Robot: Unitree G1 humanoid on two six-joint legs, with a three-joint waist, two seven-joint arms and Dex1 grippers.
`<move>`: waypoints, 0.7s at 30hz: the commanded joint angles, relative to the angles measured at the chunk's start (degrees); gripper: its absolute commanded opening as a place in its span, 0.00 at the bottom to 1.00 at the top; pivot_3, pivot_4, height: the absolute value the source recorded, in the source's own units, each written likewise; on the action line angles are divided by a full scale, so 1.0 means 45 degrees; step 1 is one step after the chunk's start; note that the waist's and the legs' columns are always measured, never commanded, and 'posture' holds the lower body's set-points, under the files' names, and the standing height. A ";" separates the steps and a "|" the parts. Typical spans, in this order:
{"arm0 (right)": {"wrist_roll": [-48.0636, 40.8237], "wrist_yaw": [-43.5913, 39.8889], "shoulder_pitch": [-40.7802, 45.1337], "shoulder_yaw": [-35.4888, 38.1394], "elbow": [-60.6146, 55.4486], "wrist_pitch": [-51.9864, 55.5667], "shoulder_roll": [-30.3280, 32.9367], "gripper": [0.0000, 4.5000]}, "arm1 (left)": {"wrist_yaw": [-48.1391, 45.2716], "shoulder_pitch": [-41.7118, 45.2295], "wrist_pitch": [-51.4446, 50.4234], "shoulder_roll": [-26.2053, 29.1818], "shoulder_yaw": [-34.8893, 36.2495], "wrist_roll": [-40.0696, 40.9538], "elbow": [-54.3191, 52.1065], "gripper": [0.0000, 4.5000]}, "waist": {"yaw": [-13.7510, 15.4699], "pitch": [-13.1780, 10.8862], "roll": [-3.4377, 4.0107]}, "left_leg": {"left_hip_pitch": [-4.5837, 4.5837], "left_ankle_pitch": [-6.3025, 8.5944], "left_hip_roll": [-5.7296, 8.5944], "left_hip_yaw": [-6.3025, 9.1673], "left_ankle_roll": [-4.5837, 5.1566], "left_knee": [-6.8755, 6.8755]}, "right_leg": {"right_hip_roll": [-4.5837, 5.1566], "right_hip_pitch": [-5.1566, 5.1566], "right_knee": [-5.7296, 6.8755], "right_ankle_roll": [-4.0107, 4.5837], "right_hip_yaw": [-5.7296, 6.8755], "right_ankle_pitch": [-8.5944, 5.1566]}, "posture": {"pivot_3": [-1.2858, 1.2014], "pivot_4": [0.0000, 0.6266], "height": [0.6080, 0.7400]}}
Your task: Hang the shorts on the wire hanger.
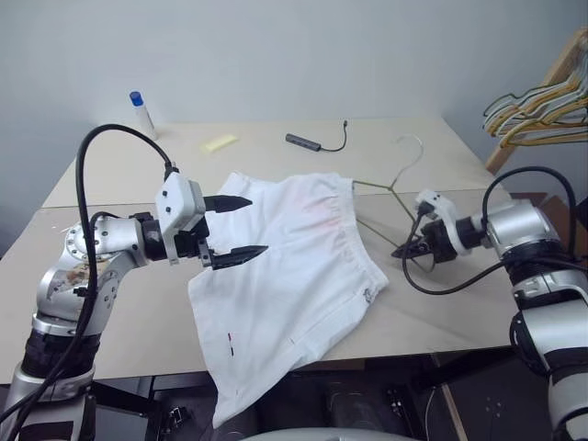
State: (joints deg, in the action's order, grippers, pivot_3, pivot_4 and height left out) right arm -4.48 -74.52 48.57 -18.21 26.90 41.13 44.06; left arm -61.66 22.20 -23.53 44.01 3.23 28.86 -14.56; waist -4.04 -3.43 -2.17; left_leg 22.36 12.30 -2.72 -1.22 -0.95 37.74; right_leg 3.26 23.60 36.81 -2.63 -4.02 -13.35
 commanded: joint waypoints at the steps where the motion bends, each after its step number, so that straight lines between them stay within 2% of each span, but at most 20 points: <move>1: -0.0061 0.0360 -0.0661 0.0562 -0.3409 -0.0613 0.0513 0.00 | -0.0508 0.0940 0.0612 0.0380 0.0391 -0.0089 0.0704 1.00 | 0.0010 0.0000 0.0000 | 0.0011 0.0000 0.0000 0.0000 0.0000 0.0000 | -0.0001 0.0015 0.0004 0.0000 0.0001 0.0000 | 0.51 0.00 1.00; 6: 0.0321 0.0977 -0.1512 0.0256 -0.6154 -0.0576 0.0731 0.00 | -0.1738 0.2324 0.1179 0.0704 0.0298 -0.0034 0.2148 1.00 | 0.0003 0.0001 0.0001 | 0.0038 0.0000 0.0001 -0.0007 -0.0001 0.0003 | 0.0002 0.0045 0.0004 -0.0001 -0.0001 0.0000 | 0.50 0.00 1.00; 9: 0.0846 0.1333 -0.1591 -0.0110 -0.6950 -0.0754 0.0788 0.00 | -0.1968 0.3272 0.1566 0.0391 0.0068 -0.0197 0.2960 1.00 | -0.0025 0.0002 0.0003 | 0.0094 -0.0003 0.0001 -0.0010 -0.0002 0.0011 | 0.0001 0.0112 0.0023 -0.0001 -0.0004 0.0005 | 0.49 0.00 1.00; 15: 0.1286 0.1353 -0.1359 -0.0702 -0.7424 -0.0838 0.0778 0.00 | -0.3457 0.4456 0.3905 -0.0118 -0.1817 -0.2241 0.5417 1.00 | -0.0027 0.0003 0.0004 | 0.0110 -0.0003 0.0002 -0.0012 -0.0001 0.0015 | 0.0001 0.0118 0.0016 0.0000 -0.0006 0.0005 | 0.49 0.00 1.00; 18: 0.1338 0.1243 -0.1347 -0.0869 -0.7846 -0.1015 0.0706 0.00 | -0.2958 0.5042 0.5418 -0.0944 -0.2710 -0.3749 0.7295 1.00 | -0.0016 0.0004 0.0004 | 0.0112 -0.0003 0.0002 -0.0014 -0.0001 0.0018 | 0.0000 0.0120 0.0019 0.0002 -0.0004 0.0006 | 0.48 0.00 1.00; 21: 0.1307 0.1223 -0.1401 -0.0889 -0.8080 -0.0987 0.0673 0.00 | -0.2547 0.5438 0.6123 -0.1563 -0.2846 -0.4321 0.8465 1.00 | -0.0036 0.0004 0.0003 | 0.0121 -0.0004 0.0002 -0.0013 0.0000 0.0023 | -0.0001 0.0122 0.0019 0.0000 -0.0003 0.0007 | 0.48 0.00 1.00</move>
State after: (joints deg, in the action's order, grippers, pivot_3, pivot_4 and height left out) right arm 1.28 -68.70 41.29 -23.12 -7.71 37.65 46.67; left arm -74.36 44.46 1.60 36.97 -10.32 10.45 22.24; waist -4.20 -3.41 -2.16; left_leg 22.95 12.29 -2.72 -1.28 -0.95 37.84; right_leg 3.26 24.20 36.89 -2.63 -4.04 -13.31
